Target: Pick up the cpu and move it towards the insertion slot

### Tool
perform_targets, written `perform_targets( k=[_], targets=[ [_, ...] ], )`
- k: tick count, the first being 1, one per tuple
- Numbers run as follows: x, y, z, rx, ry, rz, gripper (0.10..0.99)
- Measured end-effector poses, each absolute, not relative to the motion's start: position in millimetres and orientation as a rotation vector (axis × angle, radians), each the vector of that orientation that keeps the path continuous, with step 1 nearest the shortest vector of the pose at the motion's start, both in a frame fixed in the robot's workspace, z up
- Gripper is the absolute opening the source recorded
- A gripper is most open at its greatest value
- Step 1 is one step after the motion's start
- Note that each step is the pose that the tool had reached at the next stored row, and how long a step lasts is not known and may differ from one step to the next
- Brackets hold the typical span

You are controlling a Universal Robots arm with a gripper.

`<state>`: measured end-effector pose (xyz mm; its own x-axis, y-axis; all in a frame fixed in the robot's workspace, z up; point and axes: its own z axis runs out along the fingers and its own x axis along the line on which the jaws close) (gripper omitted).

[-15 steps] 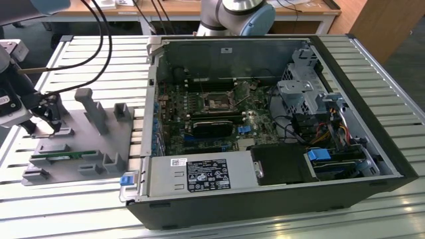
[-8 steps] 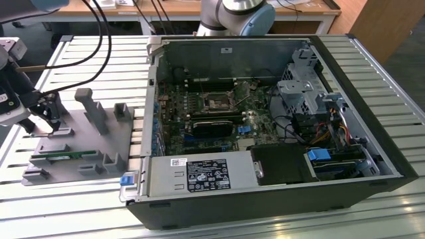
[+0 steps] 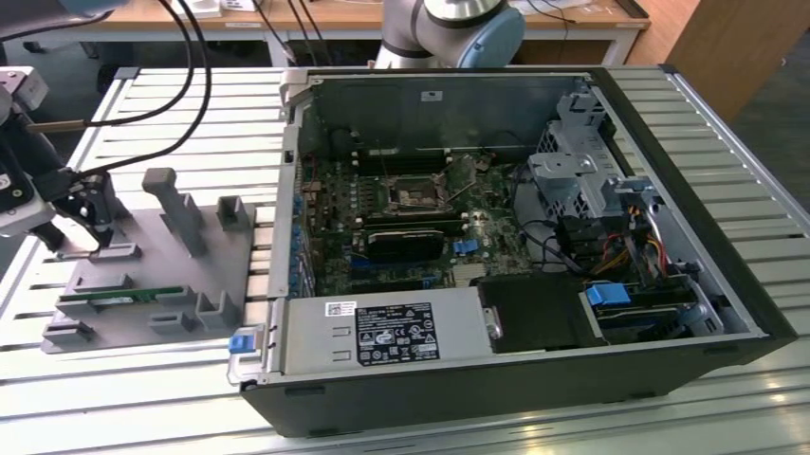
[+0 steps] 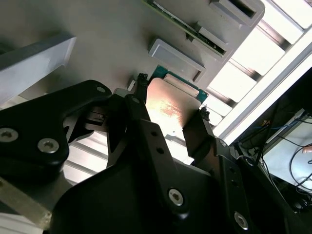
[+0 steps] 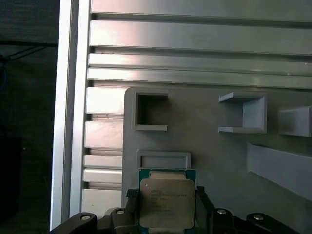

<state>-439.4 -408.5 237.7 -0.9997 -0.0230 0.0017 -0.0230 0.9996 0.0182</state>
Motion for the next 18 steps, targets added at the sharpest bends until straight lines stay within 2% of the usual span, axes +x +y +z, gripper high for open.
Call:
perform_targets(
  k=[18],
  targets=[
    [-439.4,-408.4,244.2,0.036,-3.139,-0.029,0.541]
  ],
)
